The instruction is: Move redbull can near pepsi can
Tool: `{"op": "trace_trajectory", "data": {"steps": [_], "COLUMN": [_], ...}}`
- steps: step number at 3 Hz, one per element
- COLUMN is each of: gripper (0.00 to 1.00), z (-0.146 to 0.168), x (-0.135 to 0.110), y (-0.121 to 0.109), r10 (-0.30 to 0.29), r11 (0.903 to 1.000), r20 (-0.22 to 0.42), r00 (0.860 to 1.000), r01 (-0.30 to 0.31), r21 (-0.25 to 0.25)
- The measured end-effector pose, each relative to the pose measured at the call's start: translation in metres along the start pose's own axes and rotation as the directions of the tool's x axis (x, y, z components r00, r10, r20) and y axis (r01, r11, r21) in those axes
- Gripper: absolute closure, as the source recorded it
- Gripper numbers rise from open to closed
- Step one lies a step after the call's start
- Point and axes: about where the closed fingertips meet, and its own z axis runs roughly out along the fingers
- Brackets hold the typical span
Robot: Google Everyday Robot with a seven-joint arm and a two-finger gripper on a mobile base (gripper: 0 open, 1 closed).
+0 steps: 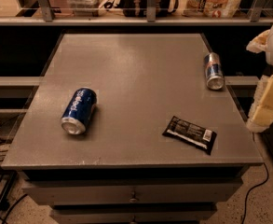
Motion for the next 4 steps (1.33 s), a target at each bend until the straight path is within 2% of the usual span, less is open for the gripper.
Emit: {"op": "trace_trajectory", "data": {"steps": [1,2,3,4], "gripper": [0.00,0.00,0.00,0.00], "z": [0.000,0.001,0.009,0.018], "x": [0.000,-0.001,0.000,-0.005], "y": [0.000,-0.007,-0.024,-0.041], "r10": [0.000,0.023,0.075,0.119], "r11": [1.0000,0.9997,0.9969,0.9922], "r20": [0.000,0.031,0.130,0.235], "r00": [1.000,0.999,0.989,0.965], "r01": [0.000,-0.023,-0.077,-0.125], "r21": [0.000,0.003,0.012,0.010]}}
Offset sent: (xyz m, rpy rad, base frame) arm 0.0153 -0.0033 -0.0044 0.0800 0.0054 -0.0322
